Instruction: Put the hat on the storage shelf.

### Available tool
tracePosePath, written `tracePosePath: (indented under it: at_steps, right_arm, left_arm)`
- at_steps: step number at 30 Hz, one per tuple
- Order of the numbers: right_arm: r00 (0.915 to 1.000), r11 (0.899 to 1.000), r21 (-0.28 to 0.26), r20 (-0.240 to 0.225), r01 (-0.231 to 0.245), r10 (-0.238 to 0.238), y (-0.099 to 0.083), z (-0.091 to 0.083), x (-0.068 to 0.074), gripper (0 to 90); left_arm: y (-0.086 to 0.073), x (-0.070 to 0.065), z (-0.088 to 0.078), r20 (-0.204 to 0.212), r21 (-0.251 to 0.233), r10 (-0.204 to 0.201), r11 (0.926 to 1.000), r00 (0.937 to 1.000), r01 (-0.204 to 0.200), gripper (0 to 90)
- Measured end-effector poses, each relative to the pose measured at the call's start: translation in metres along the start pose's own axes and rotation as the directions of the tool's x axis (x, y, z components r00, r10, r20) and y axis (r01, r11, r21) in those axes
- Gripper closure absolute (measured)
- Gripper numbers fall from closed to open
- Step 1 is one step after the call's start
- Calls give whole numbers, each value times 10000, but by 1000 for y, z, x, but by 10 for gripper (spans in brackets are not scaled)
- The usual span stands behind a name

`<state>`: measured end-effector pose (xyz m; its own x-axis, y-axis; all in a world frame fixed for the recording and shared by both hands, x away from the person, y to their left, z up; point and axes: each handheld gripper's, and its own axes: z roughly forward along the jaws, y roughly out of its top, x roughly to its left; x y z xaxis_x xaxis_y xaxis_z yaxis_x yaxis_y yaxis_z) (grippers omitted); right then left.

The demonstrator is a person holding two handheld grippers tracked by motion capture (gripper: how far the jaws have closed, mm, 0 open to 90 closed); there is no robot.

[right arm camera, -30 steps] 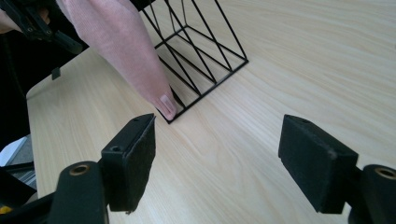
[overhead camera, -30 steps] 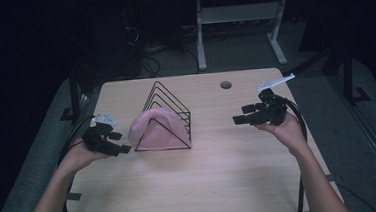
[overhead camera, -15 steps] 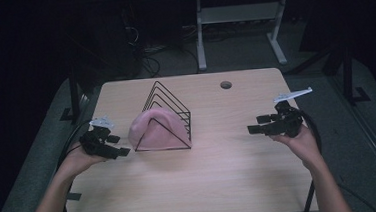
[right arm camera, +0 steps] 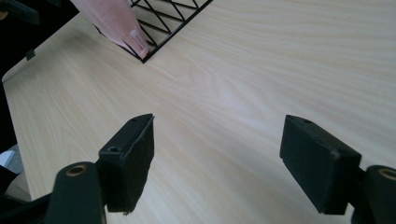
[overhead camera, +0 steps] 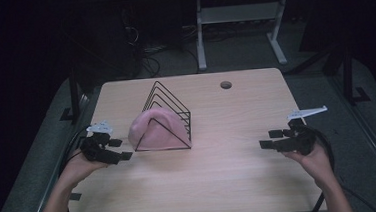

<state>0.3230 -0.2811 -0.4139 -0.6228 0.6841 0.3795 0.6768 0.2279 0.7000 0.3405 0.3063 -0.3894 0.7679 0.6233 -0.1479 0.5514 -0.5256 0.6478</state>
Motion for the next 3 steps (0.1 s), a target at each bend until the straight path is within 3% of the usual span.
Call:
tracePosePath:
  at_steps: [3]
  right_arm:
    - [10000,9999,-104,-8,-82,82,-16,-3,6,247]
  left_arm:
    - [-2,-8,-6,215,-475,-169,9987,9996,179,267]
